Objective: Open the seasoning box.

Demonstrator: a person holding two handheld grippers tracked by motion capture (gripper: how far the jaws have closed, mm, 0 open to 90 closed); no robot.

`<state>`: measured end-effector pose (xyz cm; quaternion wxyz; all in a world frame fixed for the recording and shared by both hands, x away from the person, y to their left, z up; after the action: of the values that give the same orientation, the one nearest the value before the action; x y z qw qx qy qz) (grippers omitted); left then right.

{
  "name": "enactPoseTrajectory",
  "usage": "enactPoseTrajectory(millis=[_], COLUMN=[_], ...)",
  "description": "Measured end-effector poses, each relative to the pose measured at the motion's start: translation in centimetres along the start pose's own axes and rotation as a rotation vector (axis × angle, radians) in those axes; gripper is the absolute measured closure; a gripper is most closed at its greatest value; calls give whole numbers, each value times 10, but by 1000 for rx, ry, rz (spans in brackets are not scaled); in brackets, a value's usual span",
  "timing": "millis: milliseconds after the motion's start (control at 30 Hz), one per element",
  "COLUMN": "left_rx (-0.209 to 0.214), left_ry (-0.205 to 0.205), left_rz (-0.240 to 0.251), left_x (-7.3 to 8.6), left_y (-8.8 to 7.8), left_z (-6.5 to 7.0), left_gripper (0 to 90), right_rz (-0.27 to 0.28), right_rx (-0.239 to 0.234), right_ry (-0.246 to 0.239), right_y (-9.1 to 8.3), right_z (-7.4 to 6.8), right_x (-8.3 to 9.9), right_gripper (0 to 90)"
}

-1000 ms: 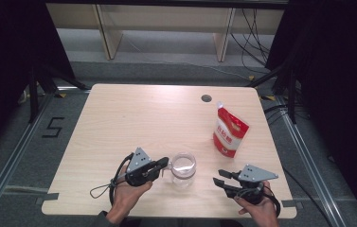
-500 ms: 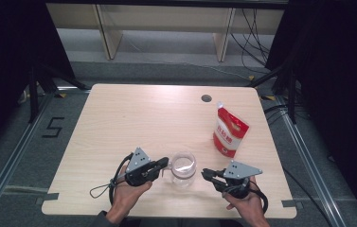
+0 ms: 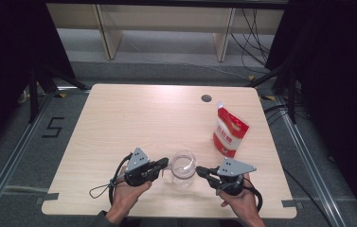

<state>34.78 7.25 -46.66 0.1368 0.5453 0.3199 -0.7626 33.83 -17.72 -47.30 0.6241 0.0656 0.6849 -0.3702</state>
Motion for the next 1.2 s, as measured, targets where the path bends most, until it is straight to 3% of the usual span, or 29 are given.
enactPoseTrajectory(millis=[33,67,100,133,167,267,300,433,533,600,767,800,833,900,933,1000,1067,1200], left_rx=[3,3,5,9,14,46,44,7,-9,-31,-39,-33,-21,-25,-30,-55,-51,-71], left_ry=[0,-2,0,-11,-16,-97,-104,-35,-10,-4,9,-15,-6,-25,-2,-16,-37,-30], left_rz=[-1,1,-2,1,2,28,28,-1,-22,-41,-66,-59,-68,-80,-94,-110,-120,-132], left_x=[0,0,0,0,0,0,0,3,8,11,19,21,23,29,31,37,43,49], left_y=[0,0,-1,0,0,-4,-6,-14,-16,-17,-21,-20,-22,-22,-23,-24,-25,-27], left_z=[0,0,0,1,0,-1,-2,-2,0,1,0,1,0,0,-1,-2,-3,-3], left_gripper=[871,864,857,843,815,706,662,525,479,429,374,359,345,325,317,299,287,269], right_rz=[3,8,22,1,12,17,6,8,6,22,13,26,21,24,34,40,35,40], right_rx=[-5,4,2,-15,-7,-4,-9,-7,-12,-1,-13,-14,-12,-14,-12,-22,-24,-32], right_ry=[-7,18,3,21,-6,-5,-16,-9,-11,-15,-29,-41,-22,-24,-28,-24,-14,-32], right_y=[1,1,2,1,2,3,2,3,4,7,6,7,6,7,7,9,9,11], right_z=[0,-2,-1,-3,-2,-4,-4,-4,-5,-6,-7,-7,-7,-7,-8,-9,-10,-13], right_x=[-1,-2,-3,-4,-5,-6,-7,-8,-8,-9,-13,-14,-15,-18,-19,-20,-22,-25], right_gripper=[863,863,863,864,864,864,864,864,863,862,859,859,859,859,859,859,859,859])
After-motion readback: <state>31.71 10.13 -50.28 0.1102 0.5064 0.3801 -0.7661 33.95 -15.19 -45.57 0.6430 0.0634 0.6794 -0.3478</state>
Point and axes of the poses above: each handheld gripper's, and its own axes: y roughly forward along the jaws, x roughly out of its underside, z roughly to its right, the point moved 3 cm from there along y, roughly forward along the jaws, and after that the axes turned 4 degrees about x, right-handed, at the moved point
